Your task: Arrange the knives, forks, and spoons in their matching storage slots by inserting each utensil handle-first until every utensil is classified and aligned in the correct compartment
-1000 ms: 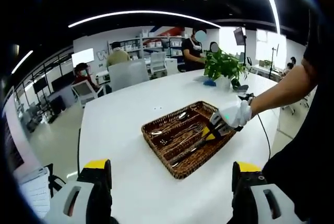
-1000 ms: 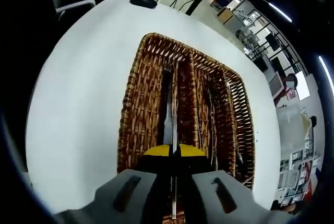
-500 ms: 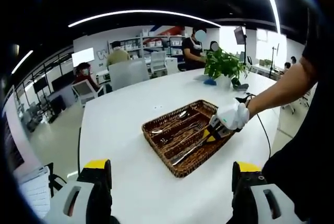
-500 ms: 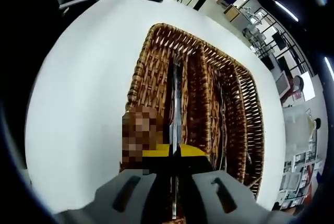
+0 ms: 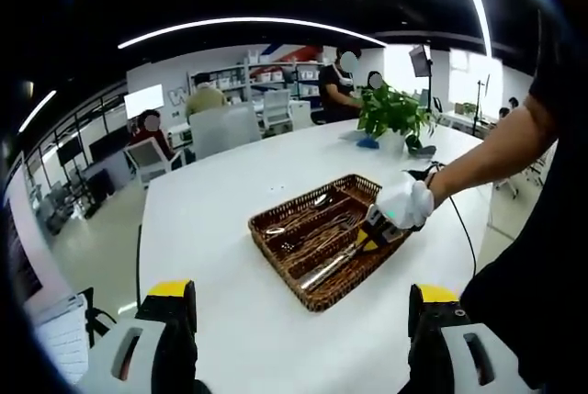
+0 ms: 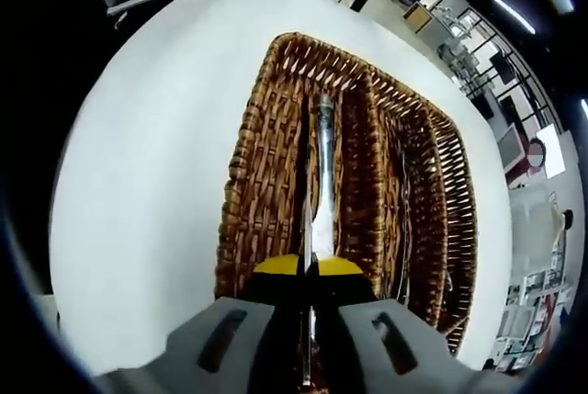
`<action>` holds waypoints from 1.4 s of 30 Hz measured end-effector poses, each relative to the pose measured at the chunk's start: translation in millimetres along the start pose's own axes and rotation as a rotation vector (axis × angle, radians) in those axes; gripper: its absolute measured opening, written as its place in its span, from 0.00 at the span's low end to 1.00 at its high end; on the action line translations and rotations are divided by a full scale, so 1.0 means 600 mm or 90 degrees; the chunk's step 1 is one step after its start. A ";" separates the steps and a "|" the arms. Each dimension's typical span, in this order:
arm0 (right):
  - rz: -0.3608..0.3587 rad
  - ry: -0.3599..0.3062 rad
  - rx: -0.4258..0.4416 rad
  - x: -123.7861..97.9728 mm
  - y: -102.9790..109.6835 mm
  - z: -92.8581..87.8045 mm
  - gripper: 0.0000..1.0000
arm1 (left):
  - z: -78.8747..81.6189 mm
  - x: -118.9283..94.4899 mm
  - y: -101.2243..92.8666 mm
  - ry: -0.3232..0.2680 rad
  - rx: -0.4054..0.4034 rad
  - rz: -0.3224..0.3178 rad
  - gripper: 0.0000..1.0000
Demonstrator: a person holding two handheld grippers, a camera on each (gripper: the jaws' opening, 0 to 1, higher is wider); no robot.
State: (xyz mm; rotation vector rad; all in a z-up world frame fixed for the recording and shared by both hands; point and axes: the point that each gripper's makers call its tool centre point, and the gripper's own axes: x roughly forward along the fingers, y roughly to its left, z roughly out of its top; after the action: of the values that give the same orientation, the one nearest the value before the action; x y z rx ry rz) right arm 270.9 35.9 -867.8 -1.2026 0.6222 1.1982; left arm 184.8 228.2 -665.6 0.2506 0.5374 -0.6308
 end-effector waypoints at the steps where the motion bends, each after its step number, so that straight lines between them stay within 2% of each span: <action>1: 0.001 0.003 0.001 0.001 0.000 0.000 0.01 | 0.000 0.000 0.000 0.000 0.000 0.000 1.00; 3: 0.021 0.006 0.008 0.000 0.003 0.002 0.02 | 0.000 0.001 -0.001 0.000 0.002 -0.002 1.00; 5: 0.042 0.005 -0.010 0.001 0.010 0.002 0.02 | -0.001 0.001 -0.001 0.001 0.002 -0.002 1.00; 6: 0.035 0.001 -0.031 0.001 0.007 0.003 0.03 | -0.001 0.001 -0.001 0.000 0.002 -0.003 1.00; 14: 0.044 -0.007 -0.008 -0.004 0.008 -0.003 0.03 | -0.003 0.001 0.002 0.002 0.006 -0.003 1.00; 24: 0.085 -0.021 0.001 -0.019 0.016 -0.001 0.04 | -0.005 0.002 0.005 0.003 0.006 -0.006 1.00; 29: 0.095 -0.040 0.039 -0.032 0.009 0.004 0.15 | 0.000 0.004 0.006 -0.004 0.003 -0.007 1.00; 35: 0.092 -0.048 0.081 -0.048 0.003 0.005 0.23 | 0.009 0.012 0.001 -0.007 0.005 -0.011 1.00; 39: 0.071 -0.073 0.123 -0.070 -0.008 0.009 0.31 | 0.019 0.020 -0.002 -0.018 -0.002 -0.020 1.00; 41: 0.062 -0.082 0.134 -0.076 -0.013 0.009 0.38 | 0.019 0.025 -0.001 -0.020 -0.008 -0.023 1.00; 42: 0.047 -0.096 0.161 -0.084 -0.022 0.009 0.42 | 0.018 0.028 -0.001 -0.020 -0.011 -0.025 1.00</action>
State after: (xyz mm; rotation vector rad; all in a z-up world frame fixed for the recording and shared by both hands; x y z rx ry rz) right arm 266.4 24.0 -816.7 -0.8755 0.6859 1.2189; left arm 200.3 215.4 -666.1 0.2145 0.5190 -0.6670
